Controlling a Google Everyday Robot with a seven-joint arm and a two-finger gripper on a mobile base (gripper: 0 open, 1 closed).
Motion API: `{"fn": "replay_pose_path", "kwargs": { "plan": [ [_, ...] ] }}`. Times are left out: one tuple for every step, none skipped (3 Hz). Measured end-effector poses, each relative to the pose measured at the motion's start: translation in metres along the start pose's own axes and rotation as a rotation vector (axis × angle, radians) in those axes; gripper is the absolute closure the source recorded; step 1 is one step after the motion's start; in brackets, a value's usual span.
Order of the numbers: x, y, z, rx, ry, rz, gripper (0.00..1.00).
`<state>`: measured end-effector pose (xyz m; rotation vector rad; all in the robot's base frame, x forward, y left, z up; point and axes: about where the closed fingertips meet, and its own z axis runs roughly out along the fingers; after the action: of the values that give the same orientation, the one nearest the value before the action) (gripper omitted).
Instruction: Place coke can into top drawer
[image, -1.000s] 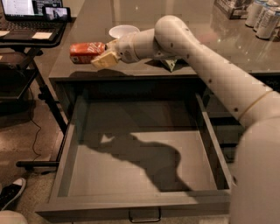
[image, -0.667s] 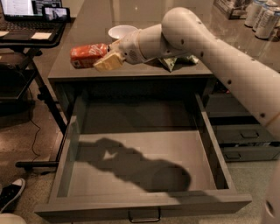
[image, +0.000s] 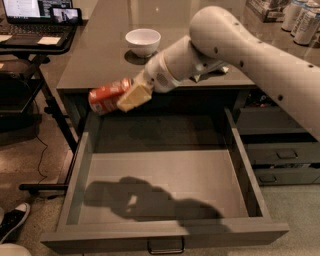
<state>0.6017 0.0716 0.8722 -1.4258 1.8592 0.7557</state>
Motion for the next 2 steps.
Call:
{"fn": "replay_pose_path", "kwargs": {
  "plan": [
    [0.061,0.037,0.022,-0.130,0.187,0.086,1.00],
    [0.110,0.063,0.038,-0.195,0.408,0.140,1.00]
  ]
}}
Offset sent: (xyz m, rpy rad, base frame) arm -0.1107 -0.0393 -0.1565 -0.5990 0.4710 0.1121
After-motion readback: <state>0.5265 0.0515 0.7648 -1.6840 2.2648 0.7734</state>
